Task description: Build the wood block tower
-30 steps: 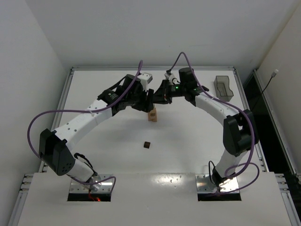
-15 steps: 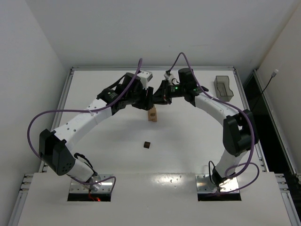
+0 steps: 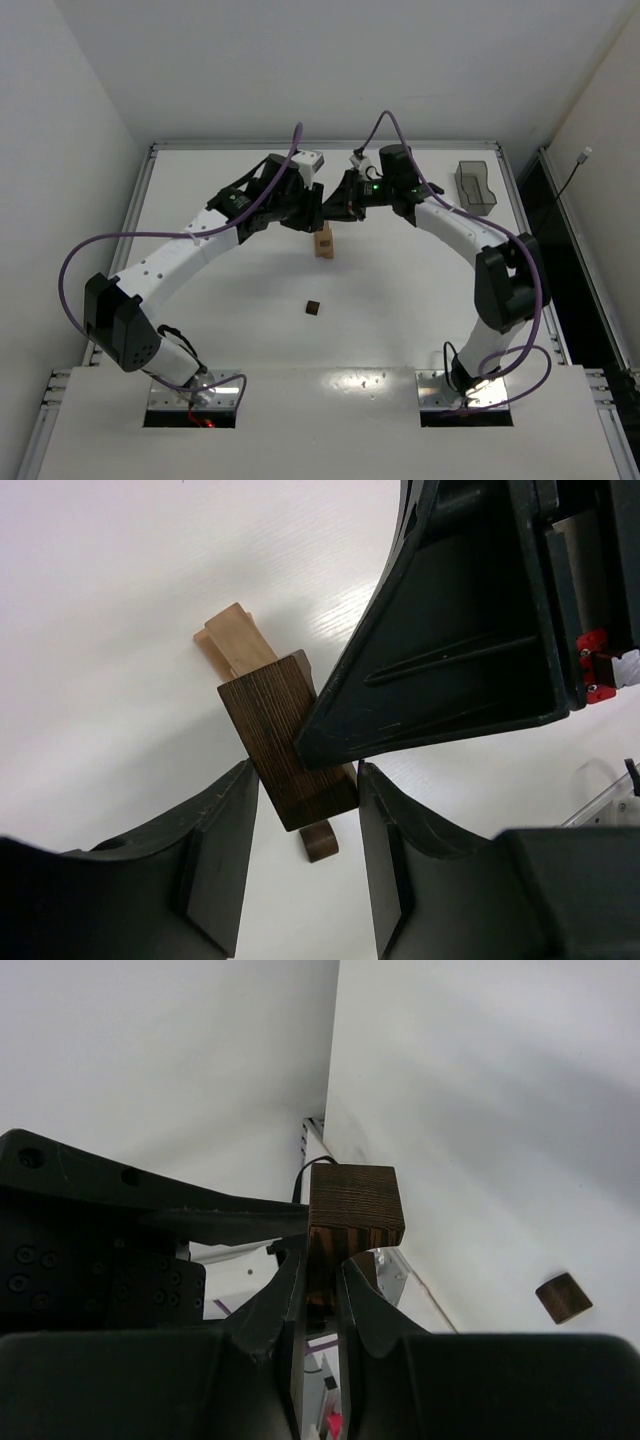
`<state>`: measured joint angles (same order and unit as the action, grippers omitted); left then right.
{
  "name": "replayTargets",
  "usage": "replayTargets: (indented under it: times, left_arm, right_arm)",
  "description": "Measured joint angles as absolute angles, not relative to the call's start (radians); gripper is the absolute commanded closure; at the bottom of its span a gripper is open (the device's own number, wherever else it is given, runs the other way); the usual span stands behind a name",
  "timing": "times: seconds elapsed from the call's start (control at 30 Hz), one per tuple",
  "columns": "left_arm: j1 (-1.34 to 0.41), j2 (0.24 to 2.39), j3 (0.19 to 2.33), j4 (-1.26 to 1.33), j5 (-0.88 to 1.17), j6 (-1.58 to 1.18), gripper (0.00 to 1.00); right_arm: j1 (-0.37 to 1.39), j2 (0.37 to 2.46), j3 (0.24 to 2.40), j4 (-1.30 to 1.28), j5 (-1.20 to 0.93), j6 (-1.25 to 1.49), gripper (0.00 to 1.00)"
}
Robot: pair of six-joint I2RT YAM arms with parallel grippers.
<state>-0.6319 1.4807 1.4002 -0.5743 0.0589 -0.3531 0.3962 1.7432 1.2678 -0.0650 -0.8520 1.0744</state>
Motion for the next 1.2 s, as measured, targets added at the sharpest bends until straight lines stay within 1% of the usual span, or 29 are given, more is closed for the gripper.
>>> replayTargets:
  times: [0.13,0.17,0.27,0.43,0.47,0.6,0.63,0.67,0.7,0.73,0.77,0.8,0.9,0.93,0.97,1.2]
  left_arm:
    - [-0.632,1.488,1.400,-0.570,0.059,-0.353,0.60]
    - [-0.632,1.488,1.400,-0.570,0.059,-0.353,0.63]
    - [-0.632,1.488,1.400,-0.561,0.060,-0.356,0.64]
    - [-0.633,1.489,1.400,-0.535,0.064,-0.364,0.76]
    - [-0.633,1.489,1.400,-0.530,0.064,-0.367,0.81]
    - [-0.633,1.489,1.400,-0.525,0.064,-0.371,0.94]
    - [-0.633,1.489,1.400,-0.525,0.064,-0.372,1.00]
    - [-0.633,1.489,1.400,-0.526,0.065,-0.372,1.00]
    - [-0.633,1.489,1.400,-0.527,0.066,-0.372,1.00]
    - [-0.633,1.489,1.400,-0.528,0.067,-0.371,1.00]
    - [-0.633,1.489,1.400,-0.537,0.064,-0.370,1.00]
    - [-0.633,1.488,1.400,-0.546,0.063,-0.368,1.00]
    - [-0.633,1.488,1.400,-0.563,0.058,-0.367,1.00]
    - [-0.633,1.488,1.400,-0.566,0.056,-0.367,1.00]
    - [-0.633,1.488,1.399,-0.569,0.055,-0.368,1.00]
    - [-0.633,1.486,1.384,-0.581,0.025,-0.368,1.00]
  right_arm:
    - [0.396,1.737,1.268,-0.084,-0.827,1.063,1.00]
    - [0.396,1.732,1.268,-0.092,-0.817,1.058,1.00]
    - [0.397,1.713,1.268,-0.116,-0.780,1.046,1.00]
    - [0.397,1.678,1.264,-0.139,-0.714,1.036,1.00]
    - [0.397,1.674,1.264,-0.142,-0.706,1.036,1.00]
    - [0.397,1.664,1.264,-0.153,-0.686,1.034,1.00]
    - [0.398,1.662,1.264,-0.156,-0.682,1.033,1.00]
    - [0.399,1.662,1.264,-0.159,-0.679,1.032,0.92]
    - [0.400,1.661,1.264,-0.162,-0.677,1.032,0.78]
    - [0.400,1.660,1.264,-0.164,-0.673,1.028,0.59]
    - [0.400,1.660,1.264,-0.173,-0.659,1.021,0.51]
    - [0.396,1.660,1.263,-0.179,-0.645,1.020,0.32]
    - [0.380,1.660,1.262,-0.198,-0.613,1.009,0.19]
    - [0.371,1.660,1.262,-0.202,-0.602,1.005,0.17]
    - [0.364,1.660,1.262,-0.205,-0.594,0.997,0.16]
    - [0.292,1.654,1.262,-0.241,-0.542,0.896,0.16]
